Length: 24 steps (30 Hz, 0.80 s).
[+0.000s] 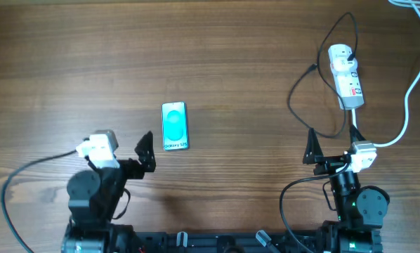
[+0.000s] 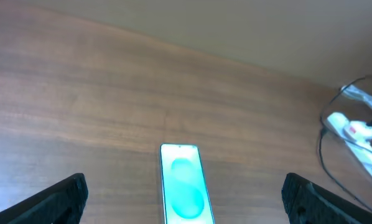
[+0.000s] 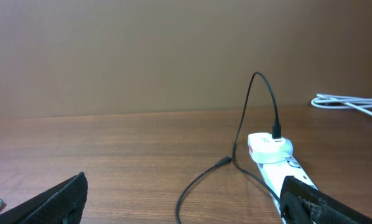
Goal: Plug charger to phone and switch on socket
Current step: 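Move the left gripper over the phone and grasp it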
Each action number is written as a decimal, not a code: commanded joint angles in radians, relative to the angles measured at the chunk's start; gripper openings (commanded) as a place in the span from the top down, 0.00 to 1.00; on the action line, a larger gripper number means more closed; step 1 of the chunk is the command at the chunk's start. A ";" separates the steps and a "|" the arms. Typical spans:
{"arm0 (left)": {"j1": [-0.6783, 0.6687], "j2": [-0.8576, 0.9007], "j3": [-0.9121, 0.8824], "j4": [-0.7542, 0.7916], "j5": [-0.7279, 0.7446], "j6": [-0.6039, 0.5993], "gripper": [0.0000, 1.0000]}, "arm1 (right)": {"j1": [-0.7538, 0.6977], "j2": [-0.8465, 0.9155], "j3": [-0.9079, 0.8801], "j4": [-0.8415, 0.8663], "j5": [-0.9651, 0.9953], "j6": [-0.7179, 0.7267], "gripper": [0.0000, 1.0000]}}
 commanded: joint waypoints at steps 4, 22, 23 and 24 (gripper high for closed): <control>-0.005 0.254 0.288 -0.128 -0.013 0.016 0.00 | 0.002 -0.015 -0.010 0.004 -0.016 -0.009 0.00; -0.006 0.452 0.520 -0.254 -0.013 0.017 0.00 | 0.002 -0.015 -0.010 0.004 -0.016 -0.009 0.00; -0.006 0.458 0.524 -0.255 -0.013 0.017 0.00 | 0.002 -0.015 -0.010 0.004 -0.016 -0.009 0.00; -0.006 0.468 0.531 -0.257 -0.012 0.017 0.00 | 0.002 -0.015 -0.010 0.004 -0.016 -0.009 0.00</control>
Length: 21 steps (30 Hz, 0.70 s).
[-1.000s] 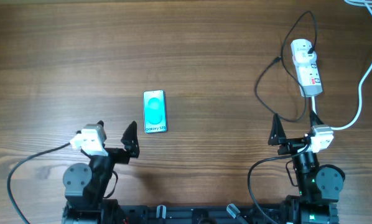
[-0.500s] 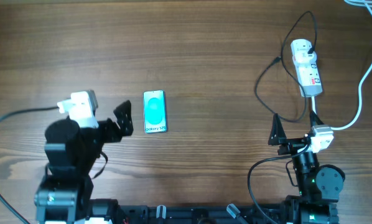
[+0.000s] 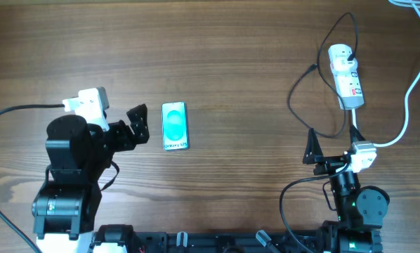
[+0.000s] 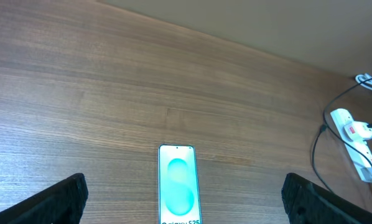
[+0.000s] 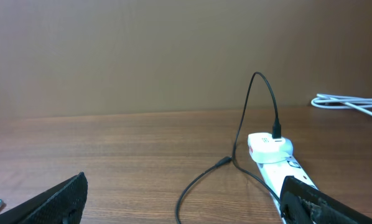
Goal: Plug charger to phone and switch on socket
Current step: 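Move the left gripper over the phone and grasp it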
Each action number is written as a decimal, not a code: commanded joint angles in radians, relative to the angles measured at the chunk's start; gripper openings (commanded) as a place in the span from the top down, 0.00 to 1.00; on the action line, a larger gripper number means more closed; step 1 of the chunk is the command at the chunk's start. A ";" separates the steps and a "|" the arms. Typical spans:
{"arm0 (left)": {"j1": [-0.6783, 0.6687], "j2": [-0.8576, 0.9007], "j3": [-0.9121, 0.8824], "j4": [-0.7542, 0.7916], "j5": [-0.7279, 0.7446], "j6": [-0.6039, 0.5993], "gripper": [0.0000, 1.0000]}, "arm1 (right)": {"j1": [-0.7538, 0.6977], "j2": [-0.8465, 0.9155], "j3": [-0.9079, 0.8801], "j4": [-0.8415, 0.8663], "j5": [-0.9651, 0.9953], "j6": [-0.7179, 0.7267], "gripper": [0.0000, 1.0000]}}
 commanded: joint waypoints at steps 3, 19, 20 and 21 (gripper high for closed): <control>-0.007 0.073 0.085 -0.029 -0.005 0.013 0.00 | 0.002 -0.013 -0.008 0.003 -0.016 -0.009 0.00; -0.242 0.479 0.256 -0.056 0.070 0.012 0.00 | 0.002 -0.013 -0.008 0.003 -0.016 -0.009 0.00; -0.246 0.509 0.256 -0.068 0.066 0.012 0.00 | 0.002 -0.013 -0.008 0.003 -0.016 -0.008 0.01; -0.251 0.546 0.256 -0.079 0.056 0.006 0.00 | 0.002 -0.013 -0.008 0.003 -0.016 -0.008 0.00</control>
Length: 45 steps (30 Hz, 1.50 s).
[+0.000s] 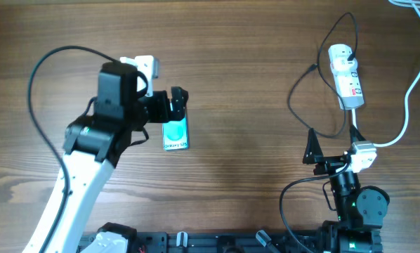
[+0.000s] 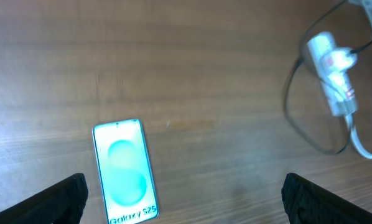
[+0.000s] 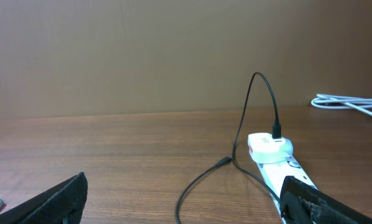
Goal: Plug charger to phone and switch on socket
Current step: 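Move the left gripper over the phone and grasp it, then lift the phone with the left gripper and tilt it upright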
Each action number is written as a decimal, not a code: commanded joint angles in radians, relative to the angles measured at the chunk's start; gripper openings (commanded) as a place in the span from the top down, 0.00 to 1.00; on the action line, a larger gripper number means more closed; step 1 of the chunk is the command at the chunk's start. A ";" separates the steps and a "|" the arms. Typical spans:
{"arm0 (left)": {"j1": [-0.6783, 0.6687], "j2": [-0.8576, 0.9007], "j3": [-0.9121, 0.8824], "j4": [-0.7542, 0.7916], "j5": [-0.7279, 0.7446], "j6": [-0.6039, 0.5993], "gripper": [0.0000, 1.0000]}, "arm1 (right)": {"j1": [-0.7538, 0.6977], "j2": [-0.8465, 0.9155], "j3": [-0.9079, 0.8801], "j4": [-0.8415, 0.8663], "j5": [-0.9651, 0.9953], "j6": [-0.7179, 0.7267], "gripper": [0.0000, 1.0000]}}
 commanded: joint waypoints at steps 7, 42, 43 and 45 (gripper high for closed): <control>-0.061 0.362 0.016 -0.029 -0.187 -0.209 0.00 | 0.002 -0.012 -0.008 0.003 -0.016 -0.008 0.00; -0.120 0.609 -0.138 0.128 -0.290 -0.177 0.53 | 0.002 -0.012 -0.008 0.003 -0.016 -0.008 0.00; -0.120 0.609 -0.138 0.126 -0.290 -0.188 0.53 | 0.002 -0.012 -0.008 0.003 -0.016 -0.009 0.00; -0.120 0.607 -0.137 0.123 -0.290 -0.197 0.54 | 0.002 -0.012 -0.008 0.003 -0.016 -0.009 0.00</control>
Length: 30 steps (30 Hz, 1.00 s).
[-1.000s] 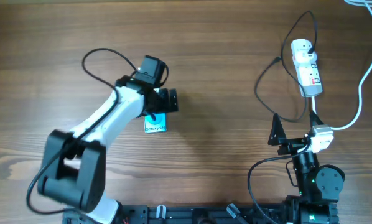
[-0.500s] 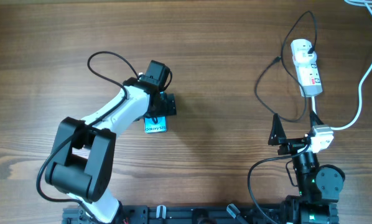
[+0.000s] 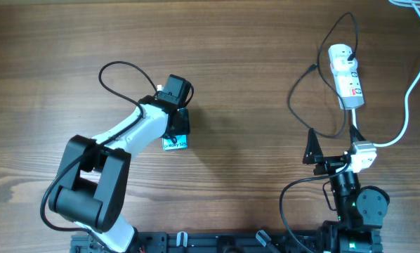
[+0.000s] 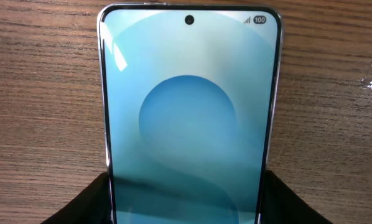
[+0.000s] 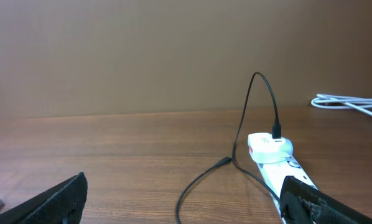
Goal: Plug charger to phone and switch on socket
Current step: 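Lift the phone with the left gripper and tilt it upright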
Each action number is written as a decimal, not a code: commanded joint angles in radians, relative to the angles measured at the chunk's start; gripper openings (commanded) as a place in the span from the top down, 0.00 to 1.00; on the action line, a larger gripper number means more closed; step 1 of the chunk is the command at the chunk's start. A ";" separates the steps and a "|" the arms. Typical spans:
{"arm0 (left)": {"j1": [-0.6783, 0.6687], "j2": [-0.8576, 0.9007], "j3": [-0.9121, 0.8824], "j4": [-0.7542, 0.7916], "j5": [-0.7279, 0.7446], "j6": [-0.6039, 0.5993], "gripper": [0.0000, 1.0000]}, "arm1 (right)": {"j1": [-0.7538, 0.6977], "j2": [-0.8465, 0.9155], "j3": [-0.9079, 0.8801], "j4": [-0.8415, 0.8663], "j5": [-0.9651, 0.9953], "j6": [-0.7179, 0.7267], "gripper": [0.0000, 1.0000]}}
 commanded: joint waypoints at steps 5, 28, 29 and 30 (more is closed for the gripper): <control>0.001 -0.009 -0.002 -0.044 0.014 -0.018 0.62 | 0.002 -0.012 -0.008 0.003 -0.016 -0.009 0.00; 0.001 -0.169 0.051 -0.253 0.557 -0.236 0.64 | 0.002 -0.012 -0.008 0.002 -0.016 -0.009 0.00; 0.001 -0.169 0.051 -0.261 0.579 -0.236 0.64 | 0.002 -0.012 -0.008 0.002 -0.016 -0.009 0.00; 0.001 -0.169 0.051 -0.274 0.611 -0.236 0.64 | 0.002 -0.012 -0.008 0.002 -0.016 -0.009 0.00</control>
